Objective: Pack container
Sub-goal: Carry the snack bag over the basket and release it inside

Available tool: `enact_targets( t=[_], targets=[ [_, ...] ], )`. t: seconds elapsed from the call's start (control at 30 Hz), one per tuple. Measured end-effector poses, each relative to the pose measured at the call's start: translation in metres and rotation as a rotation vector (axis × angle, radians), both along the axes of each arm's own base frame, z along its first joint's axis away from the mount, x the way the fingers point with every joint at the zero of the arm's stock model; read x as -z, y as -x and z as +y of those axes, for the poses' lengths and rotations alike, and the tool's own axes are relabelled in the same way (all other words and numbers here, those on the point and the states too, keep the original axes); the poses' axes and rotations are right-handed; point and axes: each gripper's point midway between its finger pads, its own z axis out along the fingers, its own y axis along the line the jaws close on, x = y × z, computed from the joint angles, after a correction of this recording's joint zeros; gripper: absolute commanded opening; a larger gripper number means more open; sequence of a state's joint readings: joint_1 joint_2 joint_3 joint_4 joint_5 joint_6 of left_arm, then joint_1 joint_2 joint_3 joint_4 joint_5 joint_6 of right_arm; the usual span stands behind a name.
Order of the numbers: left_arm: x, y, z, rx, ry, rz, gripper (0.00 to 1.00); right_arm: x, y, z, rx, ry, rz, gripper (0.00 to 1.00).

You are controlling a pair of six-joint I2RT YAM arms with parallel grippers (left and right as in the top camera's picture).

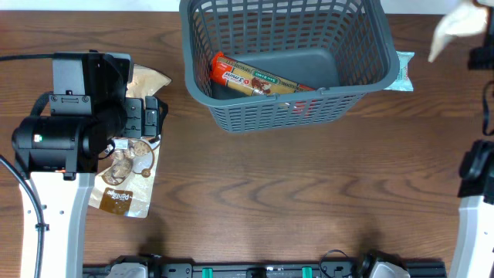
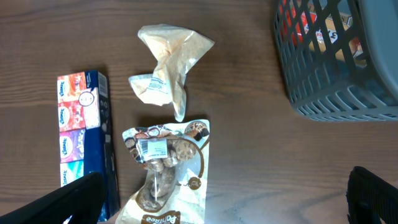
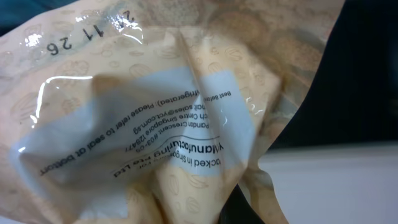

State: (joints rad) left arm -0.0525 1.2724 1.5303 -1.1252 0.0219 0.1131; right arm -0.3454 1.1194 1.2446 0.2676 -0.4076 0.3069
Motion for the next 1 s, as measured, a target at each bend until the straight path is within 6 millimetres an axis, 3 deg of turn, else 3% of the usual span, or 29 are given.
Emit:
enact_targets(
  t=[0.1, 0.2, 0.43, 0.6, 0.73, 0.83, 0.9, 0.97, 1.0],
  targets=[
    [0.0, 0.0, 0.0, 0.0, 0.0, 0.0, 0.99, -0.006, -0.013, 0.028, -0.107, -0.026, -0.046, 0.01],
    [0.0, 0.0, 0.0, 0.0, 0.0, 0.0, 0.99, 0.006, -0.039, 0.056, -0.212, -0.072, -0.036, 0.01],
    [0.0, 0.0, 0.0, 0.0, 0.0, 0.0, 0.99, 0.084, -0.111, 0.13, -0.416, -0.182, 0.165, 0.01],
    [0.001, 0.001, 0.0, 0.0, 0.0, 0.005, 0.99, 0.134, -0.129, 0.185, -0.522, -0.203, 0.33, 0.01],
    [0.003, 0.004, 0.0, 0.0, -0.001, 0.02, 0.99, 0.164, -0.128, 0.211, -0.572, -0.195, 0.445, 0.1],
    [0.003, 0.004, 0.0, 0.0, -0.001, 0.021, 0.98, 0.174, -0.124, 0.218, -0.593, -0.173, 0.487, 0.22],
    [0.003, 0.004, 0.0, 0.0, -0.001, 0.022, 0.99, 0.175, -0.122, 0.221, -0.61, -0.153, 0.491, 0.48],
    [0.003, 0.004, 0.0, 0.0, -0.001, 0.022, 0.99, 0.174, -0.12, 0.223, -0.626, -0.135, 0.488, 0.83],
    [0.003, 0.004, 0.0, 0.0, -0.001, 0.022, 0.99, 0.174, -0.119, 0.224, -0.634, -0.126, 0.484, 0.93]
  ],
)
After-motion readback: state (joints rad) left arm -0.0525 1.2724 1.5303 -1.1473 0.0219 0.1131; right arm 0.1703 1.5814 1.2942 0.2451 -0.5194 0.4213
